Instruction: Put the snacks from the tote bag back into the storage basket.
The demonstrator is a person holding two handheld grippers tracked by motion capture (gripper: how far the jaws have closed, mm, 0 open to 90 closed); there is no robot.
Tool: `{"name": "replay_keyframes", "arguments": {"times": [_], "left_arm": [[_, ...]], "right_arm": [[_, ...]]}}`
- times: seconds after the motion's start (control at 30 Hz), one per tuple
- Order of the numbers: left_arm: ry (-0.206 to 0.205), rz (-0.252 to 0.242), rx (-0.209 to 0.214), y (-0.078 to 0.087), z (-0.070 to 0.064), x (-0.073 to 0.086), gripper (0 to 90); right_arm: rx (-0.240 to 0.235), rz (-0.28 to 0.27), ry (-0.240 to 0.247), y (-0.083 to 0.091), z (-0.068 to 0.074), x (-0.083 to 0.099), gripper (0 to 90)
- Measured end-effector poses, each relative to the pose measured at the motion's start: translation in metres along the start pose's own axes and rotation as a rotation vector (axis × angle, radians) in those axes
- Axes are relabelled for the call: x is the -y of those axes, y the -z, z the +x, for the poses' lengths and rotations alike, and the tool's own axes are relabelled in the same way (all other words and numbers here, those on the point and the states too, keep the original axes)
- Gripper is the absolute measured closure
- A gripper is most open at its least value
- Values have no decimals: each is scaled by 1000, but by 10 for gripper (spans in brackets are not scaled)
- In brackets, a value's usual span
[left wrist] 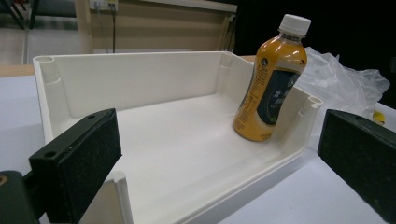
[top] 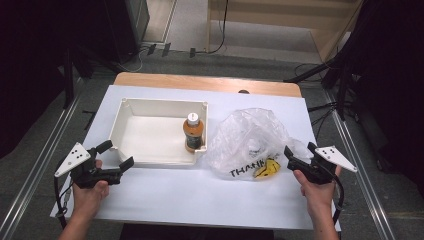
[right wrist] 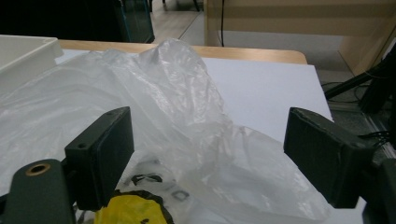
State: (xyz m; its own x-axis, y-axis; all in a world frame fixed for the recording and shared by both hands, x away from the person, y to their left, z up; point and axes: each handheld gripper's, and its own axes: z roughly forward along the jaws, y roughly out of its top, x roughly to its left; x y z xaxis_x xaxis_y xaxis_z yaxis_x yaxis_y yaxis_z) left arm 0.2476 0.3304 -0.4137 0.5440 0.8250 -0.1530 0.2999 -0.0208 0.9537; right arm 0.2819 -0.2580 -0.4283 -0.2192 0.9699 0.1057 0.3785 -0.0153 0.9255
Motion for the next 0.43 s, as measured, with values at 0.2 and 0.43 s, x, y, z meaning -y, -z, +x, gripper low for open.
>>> {"name": "replay_keyframes", "arguments": {"times": [0.2, 0.43], "left_arm": [[5, 0, -3, 0, 3, 1, 0], [4, 4, -4, -1, 3, 1, 0]], "right_arm": [[17, -10, -25, 8, -13, 4, 167], [44, -11, -59, 15, -28, 10, 170]]}}
